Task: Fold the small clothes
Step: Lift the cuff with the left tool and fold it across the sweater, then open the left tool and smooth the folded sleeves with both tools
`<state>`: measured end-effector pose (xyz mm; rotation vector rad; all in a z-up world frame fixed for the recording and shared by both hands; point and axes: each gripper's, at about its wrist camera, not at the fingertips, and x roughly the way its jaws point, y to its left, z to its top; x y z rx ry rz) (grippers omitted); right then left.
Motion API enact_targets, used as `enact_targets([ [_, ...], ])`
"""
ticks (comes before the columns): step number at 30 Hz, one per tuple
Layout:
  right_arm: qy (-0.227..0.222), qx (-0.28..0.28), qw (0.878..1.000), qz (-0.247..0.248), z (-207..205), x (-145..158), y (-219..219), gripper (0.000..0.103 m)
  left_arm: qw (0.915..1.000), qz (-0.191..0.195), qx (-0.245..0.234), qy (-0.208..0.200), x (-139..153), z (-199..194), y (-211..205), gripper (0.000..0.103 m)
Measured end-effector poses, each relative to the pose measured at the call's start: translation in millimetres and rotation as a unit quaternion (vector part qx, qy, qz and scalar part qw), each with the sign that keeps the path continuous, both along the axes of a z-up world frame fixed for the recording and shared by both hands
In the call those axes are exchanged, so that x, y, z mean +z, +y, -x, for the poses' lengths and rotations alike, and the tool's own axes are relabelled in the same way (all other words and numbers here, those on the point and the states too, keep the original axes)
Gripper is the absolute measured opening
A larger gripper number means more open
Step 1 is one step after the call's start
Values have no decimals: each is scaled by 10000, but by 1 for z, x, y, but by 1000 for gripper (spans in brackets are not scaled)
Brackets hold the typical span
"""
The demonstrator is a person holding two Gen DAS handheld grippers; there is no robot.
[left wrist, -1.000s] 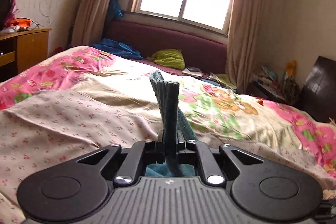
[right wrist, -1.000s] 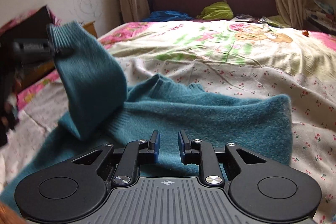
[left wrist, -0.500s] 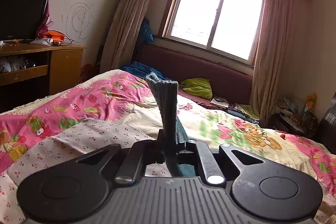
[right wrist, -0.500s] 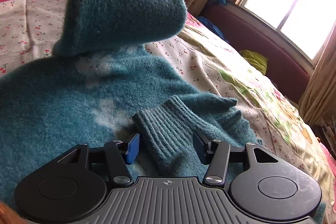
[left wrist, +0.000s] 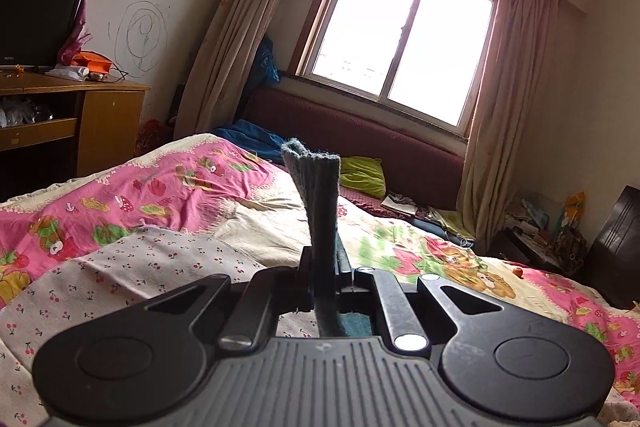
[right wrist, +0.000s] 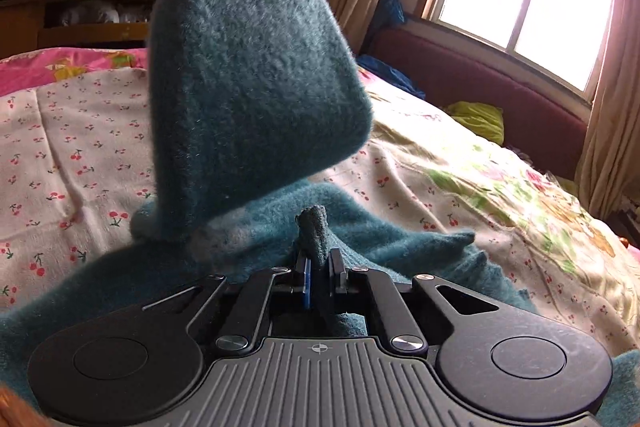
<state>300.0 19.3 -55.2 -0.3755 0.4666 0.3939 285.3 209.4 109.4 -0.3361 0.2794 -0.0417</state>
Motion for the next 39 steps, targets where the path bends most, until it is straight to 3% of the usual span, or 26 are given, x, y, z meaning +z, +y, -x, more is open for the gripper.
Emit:
enact_targets([
  [4,212,-158,9996,-33,-9,-13,15,8,9999,9,-117,54,-3,-1,-6,21],
  [7,217,-134,9992,323,-6,-27,25,11,9994,124,-294,100,-5,-3,-14,21],
  [10,320,-77,9995,-14,1,-15,11,16,9981,82,-584,166,-9,-4,-30,22],
  [14,527,-199,9967,-577,21,6,-37,17,9941,269,-1033,205,-18,-9,-62,21],
  [18,808,-696,9901,-916,48,16,-103,17,9859,434,-1588,311,-34,-22,-117,21],
  [23,962,-1628,9738,-1267,75,19,-188,17,9662,27,-2479,709,-74,-27,-214,23],
  [26,920,-2080,9647,-1324,88,20,-230,18,9547,-155,-2815,952,-91,-18,-245,25],
  [29,1115,-2371,9494,-1732,86,18,-261,20,9526,-261,-2870,974,-93,-4,-245,28],
  [33,1438,-2438,9236,-2586,70,15,-284,21,9602,-393,-2588,972,-85,15,-210,34],
  [36,1614,-2323,9092,-3054,54,14,-282,34,9688,-574,-2184,1023,-87,18,-180,41],
  [39,1853,-2301,9063,-3021,34,9,-271,43,9728,-571,-1851,1270,-98,15,-154,41],
])
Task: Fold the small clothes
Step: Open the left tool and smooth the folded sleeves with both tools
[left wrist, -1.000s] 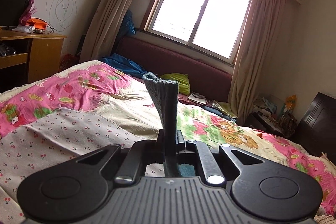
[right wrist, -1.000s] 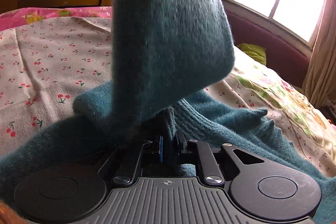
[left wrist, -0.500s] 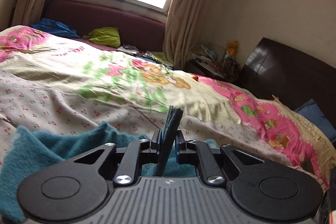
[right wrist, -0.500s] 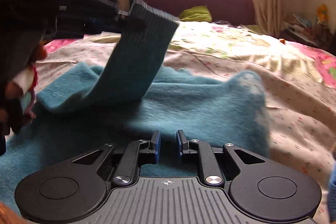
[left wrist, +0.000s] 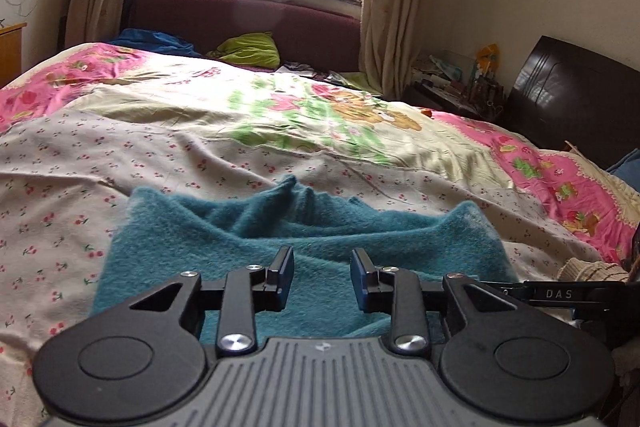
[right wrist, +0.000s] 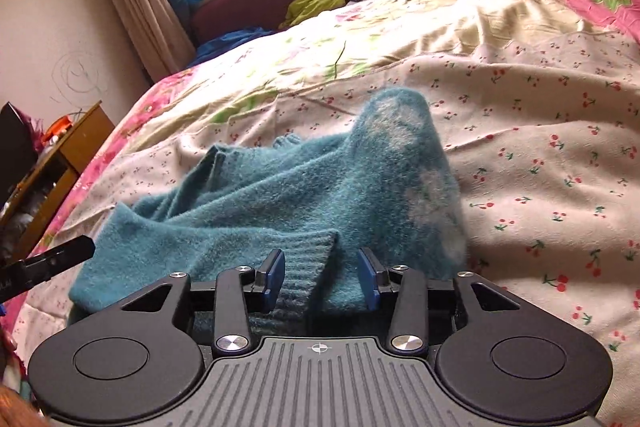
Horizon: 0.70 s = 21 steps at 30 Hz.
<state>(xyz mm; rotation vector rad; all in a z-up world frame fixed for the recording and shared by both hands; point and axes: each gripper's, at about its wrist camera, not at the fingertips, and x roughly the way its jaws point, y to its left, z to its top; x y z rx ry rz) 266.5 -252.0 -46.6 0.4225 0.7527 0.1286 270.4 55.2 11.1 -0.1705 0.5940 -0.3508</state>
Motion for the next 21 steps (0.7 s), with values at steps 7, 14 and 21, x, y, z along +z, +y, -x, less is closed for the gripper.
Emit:
enact_targets([
  [7,250,128,9987,429,-21,-3,27,43,9994,-238,242,-35,-16,0,21,41],
  [14,-55,187,9987,478,-22,21,15,5,9976,-567,259,-313,-15,-2,14,42],
  [21,121,-18,9963,855,-48,16,2,5,9931,-1121,228,-245,-39,-14,-5,44],
])
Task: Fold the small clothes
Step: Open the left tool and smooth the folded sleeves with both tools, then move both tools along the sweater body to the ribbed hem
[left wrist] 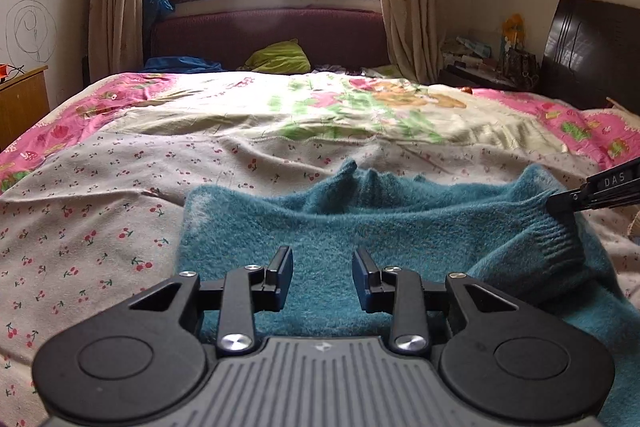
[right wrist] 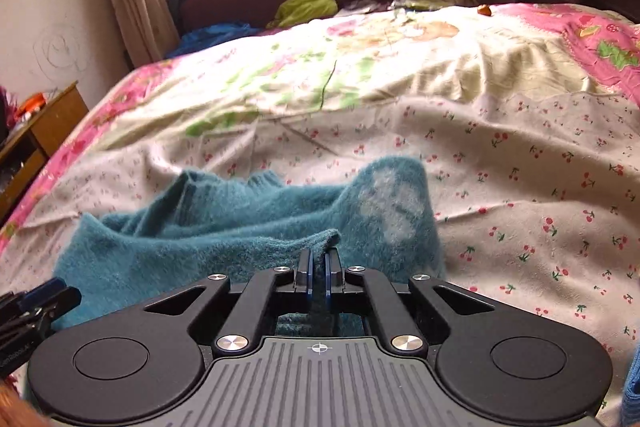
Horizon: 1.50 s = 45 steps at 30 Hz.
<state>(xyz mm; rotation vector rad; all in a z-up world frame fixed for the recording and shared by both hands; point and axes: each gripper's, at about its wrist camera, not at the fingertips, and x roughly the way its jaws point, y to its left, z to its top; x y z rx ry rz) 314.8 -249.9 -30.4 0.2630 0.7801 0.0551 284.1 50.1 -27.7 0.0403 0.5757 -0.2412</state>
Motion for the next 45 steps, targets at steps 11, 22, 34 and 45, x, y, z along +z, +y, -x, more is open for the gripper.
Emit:
enact_targets([
  [11,-265,-1,9962,830,13,3,15,9,9999,-33,32,-139,7,4,10,45],
  [22,-57,-445,9948,913,-30,-24,-6,13,9988,-140,422,216,-22,-31,7,45],
  [34,-438,-420,9973,410,4,-24,-14,13,9975,-304,633,-10,-15,-17,13,46],
  [45,-123,28,9997,224,48,3,-12,14,9970,-592,456,214,1,26,39,46],
])
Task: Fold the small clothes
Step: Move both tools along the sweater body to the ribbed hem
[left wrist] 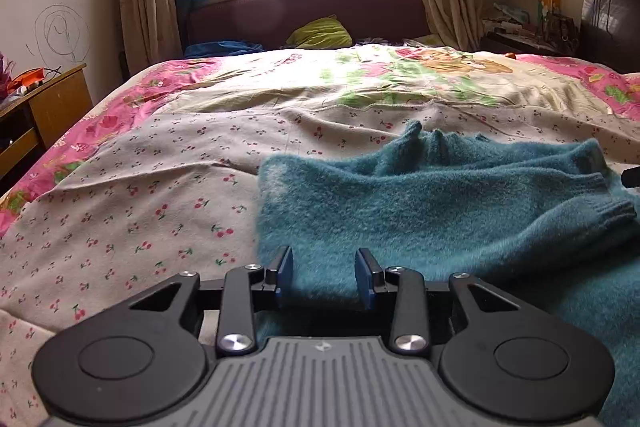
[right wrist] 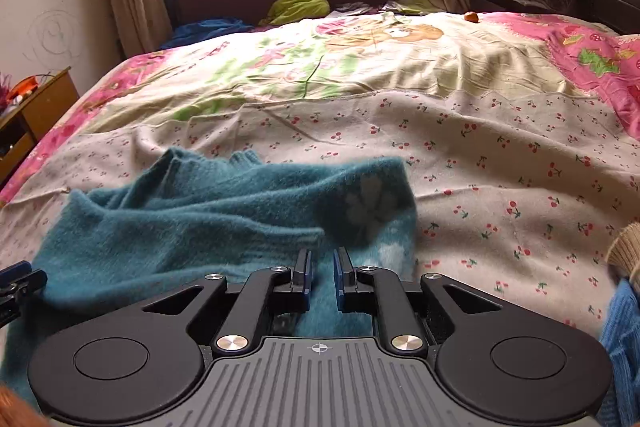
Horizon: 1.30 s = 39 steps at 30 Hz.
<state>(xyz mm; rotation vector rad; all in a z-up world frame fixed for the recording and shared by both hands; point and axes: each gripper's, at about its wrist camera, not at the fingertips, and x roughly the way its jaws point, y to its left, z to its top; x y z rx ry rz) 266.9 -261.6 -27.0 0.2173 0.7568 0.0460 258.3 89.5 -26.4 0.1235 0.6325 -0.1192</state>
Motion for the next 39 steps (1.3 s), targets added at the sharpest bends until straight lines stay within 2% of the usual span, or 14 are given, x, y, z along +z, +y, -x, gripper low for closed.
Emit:
enact_targets([
  [4,313,256,9992,44,55,-4,5,15,9978,-348,140,551,-15,35,22,47],
  [9,533,273,9982,87,124,0,2,17,9968,150,305,722,-8,79,43,48],
  [11,607,298,9976,113,144,1,0,31,9968,253,147,745,1,100,44,48],
  [12,690,346,9969,167,152,0,0,34,9963,275,61,816,3,109,43,48],
  [14,745,346,9964,223,170,-1,-1,34,9949,290,-81,963,5,124,43,48],
  [16,865,373,9955,76,186,-5,-3,35,9925,346,-239,1144,5,139,43,48],
  [23,1043,411,9936,-103,217,-9,-5,46,9865,443,-353,1539,6,162,41,49],
  [28,1322,311,9905,-213,233,-11,-12,46,9867,416,-232,1557,12,181,43,50],
  [33,1621,454,9843,-532,243,-19,-8,46,9883,284,-163,1487,16,193,45,50],
  [36,1758,583,9789,-863,245,-21,-5,48,9871,417,-61,1544,21,195,53,50],
  [39,1779,660,9778,-890,245,-24,2,48,9854,487,40,1632,20,194,59,50],
])
